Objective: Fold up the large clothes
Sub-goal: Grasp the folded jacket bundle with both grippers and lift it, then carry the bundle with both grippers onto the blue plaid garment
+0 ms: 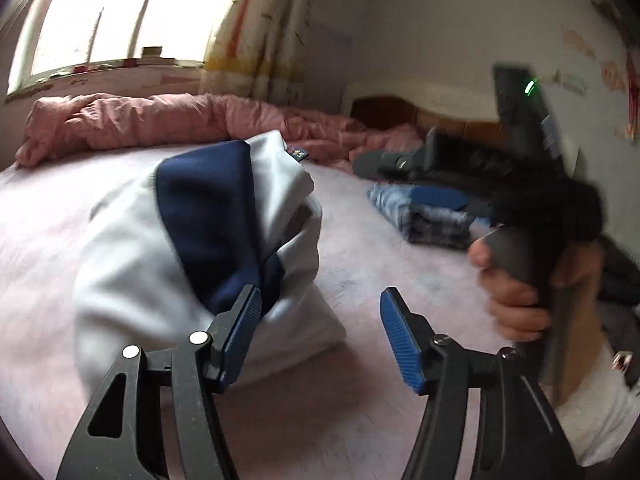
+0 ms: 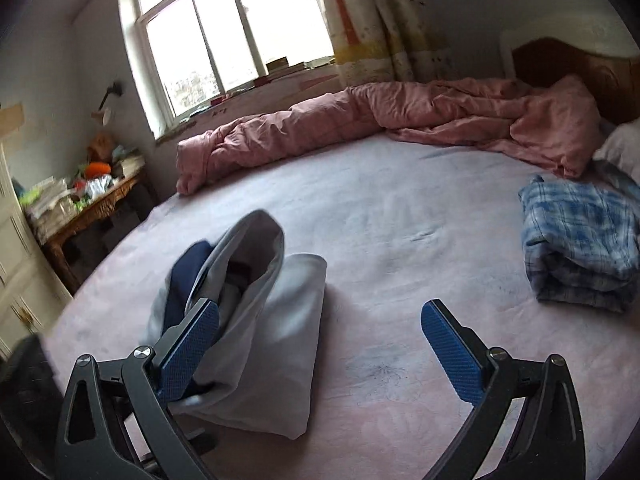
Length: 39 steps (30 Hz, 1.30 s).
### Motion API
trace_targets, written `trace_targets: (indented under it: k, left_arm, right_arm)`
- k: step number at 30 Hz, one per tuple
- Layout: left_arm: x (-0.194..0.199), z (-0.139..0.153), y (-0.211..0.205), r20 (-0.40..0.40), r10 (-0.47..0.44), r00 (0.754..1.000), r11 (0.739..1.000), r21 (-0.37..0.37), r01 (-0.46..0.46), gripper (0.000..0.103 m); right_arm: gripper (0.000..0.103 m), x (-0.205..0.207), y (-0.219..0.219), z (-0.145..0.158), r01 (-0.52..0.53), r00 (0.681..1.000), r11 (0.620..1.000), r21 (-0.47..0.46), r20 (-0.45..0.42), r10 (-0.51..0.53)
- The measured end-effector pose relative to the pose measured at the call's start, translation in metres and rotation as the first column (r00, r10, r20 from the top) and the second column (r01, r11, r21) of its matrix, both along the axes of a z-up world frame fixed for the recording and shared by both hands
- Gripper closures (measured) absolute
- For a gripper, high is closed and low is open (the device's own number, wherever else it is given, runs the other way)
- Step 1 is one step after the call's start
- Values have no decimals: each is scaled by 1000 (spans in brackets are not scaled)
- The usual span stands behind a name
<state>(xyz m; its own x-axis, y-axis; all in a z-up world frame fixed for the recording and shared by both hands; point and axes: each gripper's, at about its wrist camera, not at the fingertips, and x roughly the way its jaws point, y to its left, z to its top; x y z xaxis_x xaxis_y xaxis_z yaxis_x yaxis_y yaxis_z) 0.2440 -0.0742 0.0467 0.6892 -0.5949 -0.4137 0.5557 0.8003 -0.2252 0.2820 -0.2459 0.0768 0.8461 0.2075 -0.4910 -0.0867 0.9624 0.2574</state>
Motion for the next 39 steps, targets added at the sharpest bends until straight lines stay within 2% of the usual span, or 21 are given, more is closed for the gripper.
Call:
trace_targets:
  k: [2,5,7,10,12,15,17,19,22,24,26,27,28,30,32,33,34,36,37,39]
  left_arm:
    - [-14,7,20,35,61,998,998,-36,-60,37]
    - [-25,21,54,133,215,967,977,-35,-212,28]
    - [-14,29,76,121,293,948,956,-40,-290,25]
    - [14,32,107,-9,391,920,916,-93,-390,20]
    - [34,26,124,-103,420,902,896,-112,-430,20]
    - [59,4,140,-242,397,886,893,-123,-433,20]
    - [67,-11,148,-333,377,864,885,-146,-442,20]
    - [73,-24,151,-392,391,833,864,-156,-479,20]
    - [75,-36,152,-421,337,842,866,-212,-453,18]
    - [77,-40,152,-432,287,855,872,-252,-420,12]
    - [82,-46,148,-458,195,867,880,-309,-361,6]
    - [85,-51,144,-481,137,866,885,-332,-325,2]
    - [87,-54,140,-498,114,860,895,-324,-307,0]
    - [88,-58,134,-496,128,859,909,-289,-301,0]
    - [88,-62,135,-512,109,852,903,-307,-300,0]
    - [88,-62,135,-513,109,851,904,-304,-299,6]
    - [85,-59,133,-499,124,858,912,-284,-297,18]
    - [74,-46,126,-433,150,889,930,-243,-275,37]
    - [68,-37,121,-387,169,907,941,-212,-265,42]
    - [61,-26,112,-331,181,926,947,-195,-254,47]
  right_arm:
    - [0,-2,8,0,-17,1000,1000,-1,20,17]
    - [0,-8,16,2,-43,998,999,18,56,42]
    - [0,-14,25,3,-59,994,998,21,93,57]
    - [0,-10,39,2,-103,989,995,10,104,101]
    - [0,-1,50,0,-117,990,993,8,83,116]
    - [0,18,67,-9,-146,988,989,-6,41,146]
    - [0,33,74,-20,-158,987,987,7,-15,158]
    - [0,55,73,-44,-129,977,989,74,-158,140]
    - [0,72,57,-77,-109,954,968,226,-251,166]
    - [0,80,47,-91,-100,939,954,283,-290,184]
    - [0,84,40,-101,-119,928,932,341,-297,227]
    - [0,86,39,-105,-137,920,922,362,-298,253]
    - [2,88,38,-109,-152,915,914,377,-296,274]
    - [6,91,36,-118,-169,909,893,416,-285,305]
    - [14,92,35,-124,-172,911,886,430,-273,309]
    - [21,91,35,-124,-177,915,887,425,-261,308]
    - [29,86,36,-121,-189,924,892,411,-232,303]
    - [38,78,41,-116,-208,940,904,373,-181,290]
    - [43,75,41,-115,-209,945,908,363,-162,282]
    - [49,70,38,-111,-211,952,903,373,-131,277]
